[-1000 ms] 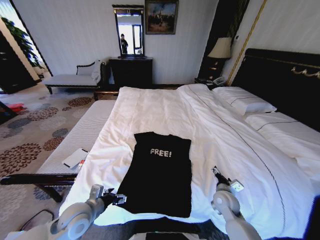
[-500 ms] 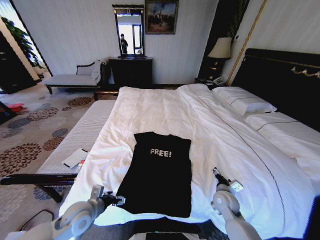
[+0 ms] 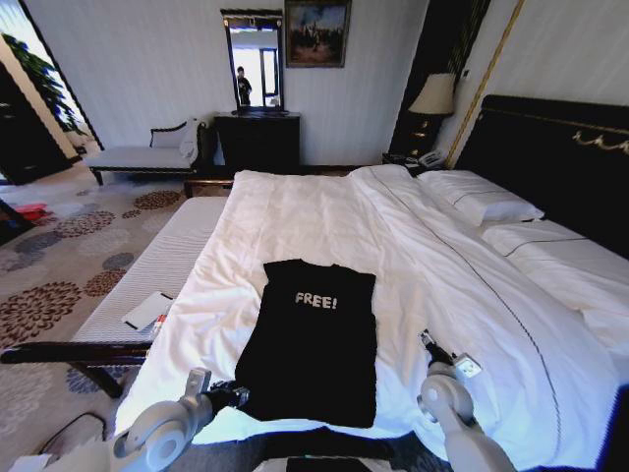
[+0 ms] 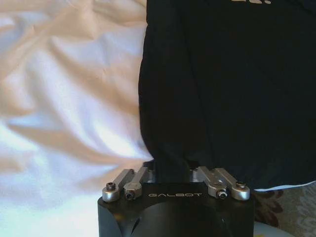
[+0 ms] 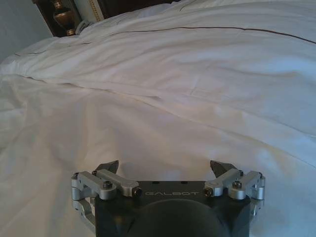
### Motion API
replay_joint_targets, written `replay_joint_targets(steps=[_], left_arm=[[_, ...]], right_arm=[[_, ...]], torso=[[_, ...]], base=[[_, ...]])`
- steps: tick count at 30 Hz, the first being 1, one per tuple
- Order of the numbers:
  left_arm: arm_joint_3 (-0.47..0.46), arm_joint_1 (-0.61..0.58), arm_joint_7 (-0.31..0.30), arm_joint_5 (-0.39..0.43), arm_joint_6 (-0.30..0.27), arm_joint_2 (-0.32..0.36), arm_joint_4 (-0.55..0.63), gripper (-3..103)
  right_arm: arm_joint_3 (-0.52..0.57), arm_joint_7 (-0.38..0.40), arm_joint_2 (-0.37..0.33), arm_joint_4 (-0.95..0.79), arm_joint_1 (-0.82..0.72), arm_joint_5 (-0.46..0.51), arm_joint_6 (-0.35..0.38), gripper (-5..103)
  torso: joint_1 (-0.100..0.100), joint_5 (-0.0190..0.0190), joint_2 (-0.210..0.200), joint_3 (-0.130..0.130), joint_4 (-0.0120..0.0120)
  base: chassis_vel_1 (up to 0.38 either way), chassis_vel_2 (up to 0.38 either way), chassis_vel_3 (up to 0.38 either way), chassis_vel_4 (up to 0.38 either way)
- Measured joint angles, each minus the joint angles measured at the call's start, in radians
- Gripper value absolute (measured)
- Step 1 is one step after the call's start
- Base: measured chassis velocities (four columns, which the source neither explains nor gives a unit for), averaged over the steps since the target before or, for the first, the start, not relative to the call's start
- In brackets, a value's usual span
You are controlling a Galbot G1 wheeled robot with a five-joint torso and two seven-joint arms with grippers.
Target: Fold the clothes on the bed.
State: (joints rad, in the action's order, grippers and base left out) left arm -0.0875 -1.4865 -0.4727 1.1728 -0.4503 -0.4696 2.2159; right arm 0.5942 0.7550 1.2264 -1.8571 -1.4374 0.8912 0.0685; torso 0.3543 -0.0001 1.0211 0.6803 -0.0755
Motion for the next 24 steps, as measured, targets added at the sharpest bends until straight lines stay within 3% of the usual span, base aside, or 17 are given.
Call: replay_joint_targets(steps=[2,5,7,9,15,18,24], left_arm=[[-0.003,-0.004,-0.001,0.0,0.0,0.002,0.003,32],[-0.024,-0.029,-0.015,-0.003,0.002,0.023,0.035,15],[-0.025,-0.03,-0.017,-0.003,0.002,0.025,0.037,15],[-0.035,-0.046,-0.042,-0.001,-0.007,0.053,0.069,2],[-0.041,-0.059,-0.052,-0.028,-0.028,0.118,0.106,0],[-0.03,-0.054,-0.012,-0.091,-0.04,0.204,0.121,0],[-0.022,-0.054,0.034,-0.137,-0.05,0.277,0.15,0]], right_arm=[[0.0,0.0,0.0,0.0,0.0,0.0,0.0,100],[0.001,0.001,0.0,0.001,-0.001,-0.001,0.002,100],[0.001,0.001,0.0,0.001,0.0,-0.001,0.002,100],[0.001,0.002,-0.001,0.002,0.003,-0.001,0.004,100],[-0.006,0.006,-0.001,0.009,0.008,-0.009,0.01,100],[-0.019,0.007,0.004,0.019,0.012,-0.028,0.013,100],[-0.028,0.008,0.013,0.023,0.019,-0.034,0.016,100]], torso=[[0.0,0.0,0.0,0.0,0.0],[0.0,0.0001,0.0,0.0,0.0],[0.0,0.0001,0.0,0.0,0.0],[0.0,0.0001,0.0,0.0,0.0],[0.0,-0.0001,0.0,0.0,0.0001],[0.0,0.0,0.0,0.0,-0.0001],[0.0,0.0001,0.0,0.0,0.0]], base=[[0.0,0.0,0.0,0.0],[0.0,0.0,0.0,0.0],[0.0,0.0,0.0,0.0],[0.0,0.0,0.0,0.0],[0.0,0.0,0.0,0.0],[0.0,0.0,0.0,0.0],[0.0,0.0,0.0,0.0]])
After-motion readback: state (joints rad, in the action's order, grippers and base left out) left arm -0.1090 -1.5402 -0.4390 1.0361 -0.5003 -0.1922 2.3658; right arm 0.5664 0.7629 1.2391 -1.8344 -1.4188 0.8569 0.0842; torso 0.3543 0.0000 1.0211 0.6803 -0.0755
